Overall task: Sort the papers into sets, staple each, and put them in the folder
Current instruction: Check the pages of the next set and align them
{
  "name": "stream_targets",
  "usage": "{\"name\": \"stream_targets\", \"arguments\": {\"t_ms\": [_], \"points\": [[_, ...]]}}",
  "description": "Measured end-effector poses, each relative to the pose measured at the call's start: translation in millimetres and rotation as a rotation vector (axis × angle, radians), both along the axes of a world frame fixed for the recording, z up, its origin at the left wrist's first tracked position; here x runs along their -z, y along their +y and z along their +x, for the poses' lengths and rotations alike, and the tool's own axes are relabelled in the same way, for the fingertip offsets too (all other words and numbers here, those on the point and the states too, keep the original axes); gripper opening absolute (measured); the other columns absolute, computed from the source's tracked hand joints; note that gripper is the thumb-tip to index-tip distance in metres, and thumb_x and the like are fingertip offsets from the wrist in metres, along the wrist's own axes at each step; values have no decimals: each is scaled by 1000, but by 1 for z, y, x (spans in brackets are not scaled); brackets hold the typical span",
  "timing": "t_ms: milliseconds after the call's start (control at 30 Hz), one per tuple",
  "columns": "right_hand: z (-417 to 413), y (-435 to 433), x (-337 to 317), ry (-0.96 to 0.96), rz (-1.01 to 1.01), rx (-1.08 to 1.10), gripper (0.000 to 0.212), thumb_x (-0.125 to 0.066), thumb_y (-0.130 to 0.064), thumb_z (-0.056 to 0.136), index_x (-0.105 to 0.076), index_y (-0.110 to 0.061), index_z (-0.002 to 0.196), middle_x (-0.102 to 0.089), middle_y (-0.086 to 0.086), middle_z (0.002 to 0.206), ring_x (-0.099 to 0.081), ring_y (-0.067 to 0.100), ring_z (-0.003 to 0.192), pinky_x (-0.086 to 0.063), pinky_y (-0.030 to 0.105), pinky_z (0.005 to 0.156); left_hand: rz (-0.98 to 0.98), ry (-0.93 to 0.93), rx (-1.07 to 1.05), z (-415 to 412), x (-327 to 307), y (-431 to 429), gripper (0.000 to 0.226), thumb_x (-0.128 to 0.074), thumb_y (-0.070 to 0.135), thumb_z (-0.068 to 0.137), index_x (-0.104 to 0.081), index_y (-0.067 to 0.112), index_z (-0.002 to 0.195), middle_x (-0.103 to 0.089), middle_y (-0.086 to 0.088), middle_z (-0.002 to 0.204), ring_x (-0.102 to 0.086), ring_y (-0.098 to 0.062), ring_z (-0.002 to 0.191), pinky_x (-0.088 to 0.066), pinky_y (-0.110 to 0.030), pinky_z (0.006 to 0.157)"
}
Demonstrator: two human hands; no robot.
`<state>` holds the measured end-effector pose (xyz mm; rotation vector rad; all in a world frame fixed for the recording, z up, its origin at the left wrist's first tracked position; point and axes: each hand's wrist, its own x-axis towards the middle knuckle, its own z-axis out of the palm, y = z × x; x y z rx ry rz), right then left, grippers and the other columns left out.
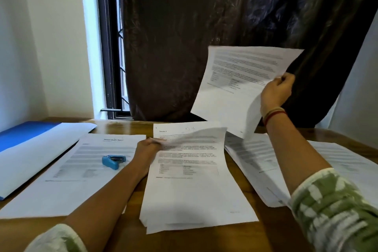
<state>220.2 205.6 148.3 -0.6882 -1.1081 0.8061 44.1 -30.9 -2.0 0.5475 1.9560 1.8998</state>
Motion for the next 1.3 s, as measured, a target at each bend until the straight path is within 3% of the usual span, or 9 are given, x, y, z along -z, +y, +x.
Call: {"name": "stream_targets", "arguments": {"t_ms": [100, 200, 267, 367, 500, 633, 867, 1200, 1300], "points": [[-2, 17, -10, 142, -161, -55, 31, -34, -8, 102, -48, -3, 129, -56, 9, 120, -50, 14, 99, -39, 10, 70, -11, -58, -20, -4, 1, 5, 4, -62, 3, 88, -61, 7, 88, -65, -6, 77, -64, -22, 64, -48, -22, 44], [-3, 24, -17, 209, -269, -91, 35, -34, -6, 102, -43, -3, 135, -51, 12, 134, -52, 19, 111, -35, 14, 83, -26, -63, -2, -12, 3, 9, 2, -62, 9, 89, -62, 9, 86, -70, -13, 87, -67, -30, 71, -57, -36, 63], [-6, 24, -16, 236, -284, -137, 36, -34, -6, 101, -44, -5, 136, -52, 12, 133, -53, 17, 104, -39, 15, 84, -16, -78, 17, -16, 2, 10, 2, -63, 10, 88, -63, 8, 88, -71, -16, 93, -68, -34, 75, -57, -43, 73], [-13, 20, -5, 230, -253, -214, 34, -36, -5, 101, -45, -6, 134, -55, 6, 117, -53, 9, 80, -43, 5, 60, -7, -73, 20, -16, 3, 10, 2, -62, 11, 89, -63, 10, 89, -71, -14, 91, -68, -34, 75, -55, -38, 65], [-22, 19, 25, 63, -161, -255, 27, -40, -8, 101, -51, -4, 125, -55, 4, 110, -53, 12, 86, -39, 3, 49, 83, -130, 34, -10, 4, 5, 11, -57, 5, 87, -65, 7, 95, -71, -17, 91, -68, -39, 81, -56, -42, 71], [-25, 20, 55, -87, -75, -356, 10, -44, -9, 100, -51, -12, 106, -57, 4, 104, -57, 14, 88, -49, 17, 71, 108, -147, 48, -6, 2, 1, 13, -53, 0, 89, -62, 7, 95, -69, -18, 91, -67, -32, 75, -52, -34, 59], [-27, 13, 92, -363, -82, -545, 6, -51, -11, 97, -57, -11, 95, -63, 9, 102, -60, 27, 97, -53, 36, 88, 158, -145, 73, -6, 2, -6, 23, -51, 1, 90, -57, 3, 111, -69, -17, 99, -67, -31, 82, -53, -35, 62], [-25, 0, 115, -524, -127, -784, 11, -54, -12, 97, -65, -9, 99, -69, 8, 97, -67, 23, 84, -57, 37, 79, 167, -110, 7, -5, 4, -3, 17, -52, 1, 92, -62, 10, 103, -69, -10, 100, -67, -28, 83, -53, -34, 62], [-26, -3, 121, -512, -141, -827, 11, -54, -15, 97, -64, -13, 97, -70, 8, 96, -67, 24, 82, -57, 38, 77, 165, -101, 4, -8, 7, -2, 19, -53, 1, 91, -63, 10, 105, -69, -11, 106, -67, -32, 91, -56, -44, 77]]}}
